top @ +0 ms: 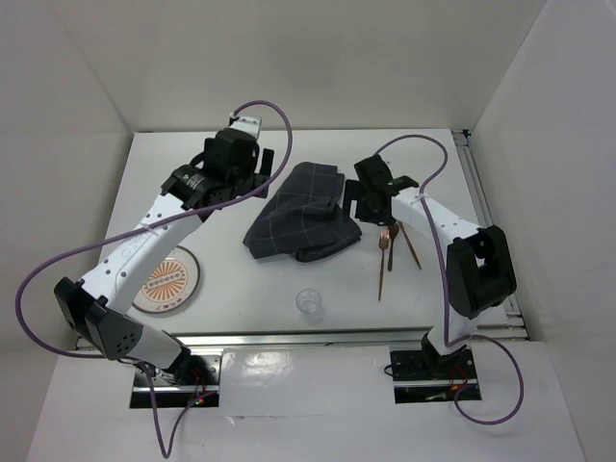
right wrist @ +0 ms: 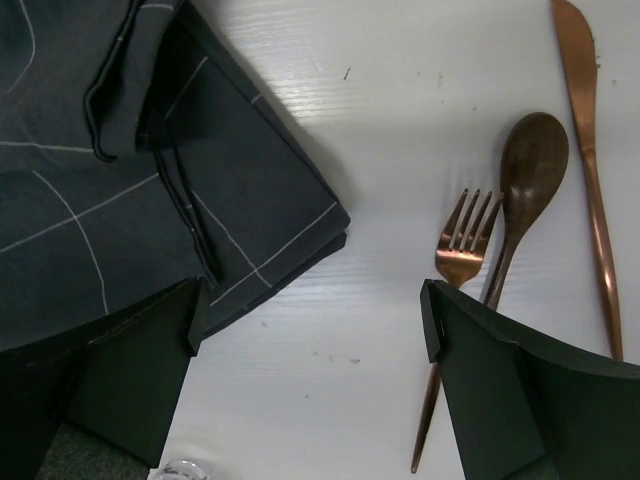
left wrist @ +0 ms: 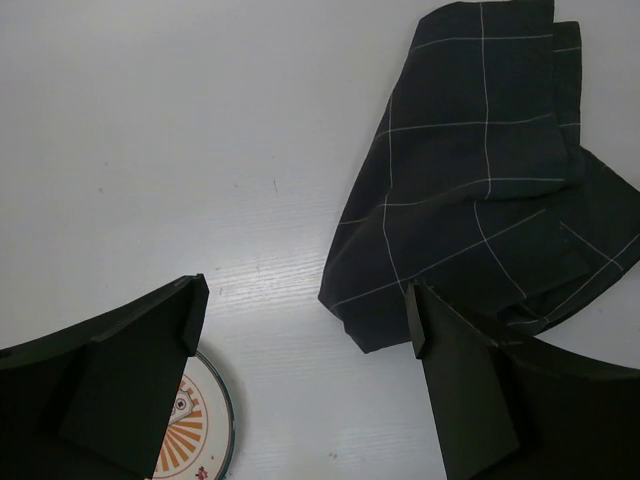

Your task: Set the dinner table for one person

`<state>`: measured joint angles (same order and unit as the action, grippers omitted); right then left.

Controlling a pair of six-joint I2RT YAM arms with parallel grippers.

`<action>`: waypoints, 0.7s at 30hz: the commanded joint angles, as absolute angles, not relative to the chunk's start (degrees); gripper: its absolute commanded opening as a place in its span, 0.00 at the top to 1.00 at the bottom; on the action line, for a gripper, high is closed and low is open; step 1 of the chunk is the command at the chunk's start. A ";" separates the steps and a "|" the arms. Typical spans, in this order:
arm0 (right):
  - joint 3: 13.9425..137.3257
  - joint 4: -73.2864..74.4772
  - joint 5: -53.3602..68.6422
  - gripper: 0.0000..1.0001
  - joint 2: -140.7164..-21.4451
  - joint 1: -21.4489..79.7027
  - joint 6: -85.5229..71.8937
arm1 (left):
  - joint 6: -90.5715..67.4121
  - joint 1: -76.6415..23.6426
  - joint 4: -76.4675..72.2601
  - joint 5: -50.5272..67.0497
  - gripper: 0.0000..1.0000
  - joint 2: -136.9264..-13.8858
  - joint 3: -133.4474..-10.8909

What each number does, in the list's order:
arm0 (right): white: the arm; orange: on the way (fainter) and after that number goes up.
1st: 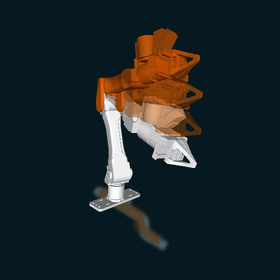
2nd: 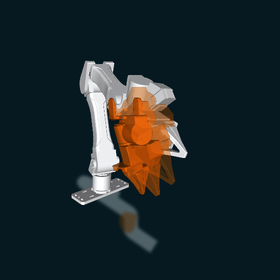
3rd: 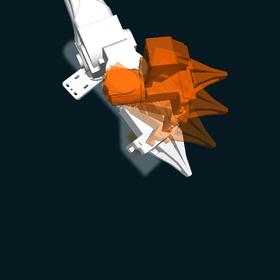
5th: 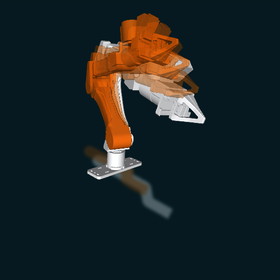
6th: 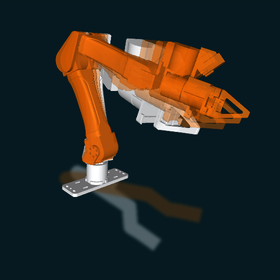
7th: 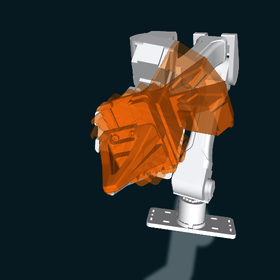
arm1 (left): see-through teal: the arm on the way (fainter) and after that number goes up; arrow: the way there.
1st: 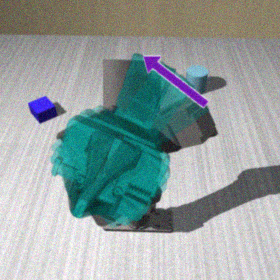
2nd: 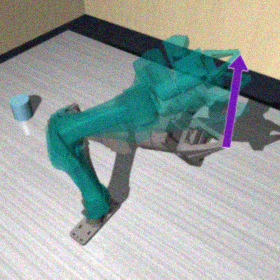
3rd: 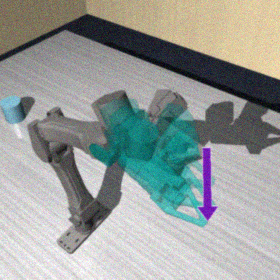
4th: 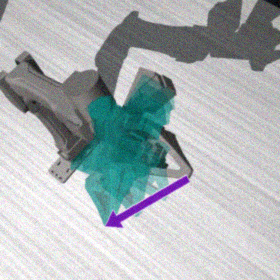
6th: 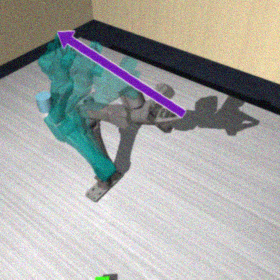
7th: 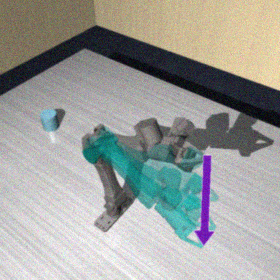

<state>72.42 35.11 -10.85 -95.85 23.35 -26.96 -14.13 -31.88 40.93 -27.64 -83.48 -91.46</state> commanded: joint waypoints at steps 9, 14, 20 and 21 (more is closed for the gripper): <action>67.16 33.22 -7.30 0.01 -86.32 23.20 -26.81 | -13.80 -31.55 35.68 -13.02 0.00 -80.24 -87.89; 58.03 36.81 -5.98 0.01 -75.18 23.20 -29.34 | -15.28 -39.17 39.71 -17.18 0.08 -88.84 -92.62; 50.19 40.25 -6.41 0.01 -63.91 23.20 -31.46 | -19.42 -44.12 44.03 -16.26 0.02 -106.48 -104.05; 50.19 40.25 -6.94 0.03 -61.55 23.20 -31.99 | -20.21 -44.73 44.03 -16.26 0.05 -108.52 -105.19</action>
<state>50.61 38.46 -6.48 -66.15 23.35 -29.71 -17.06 -44.31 41.54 -16.60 -103.11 -100.95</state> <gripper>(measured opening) 0.983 0.974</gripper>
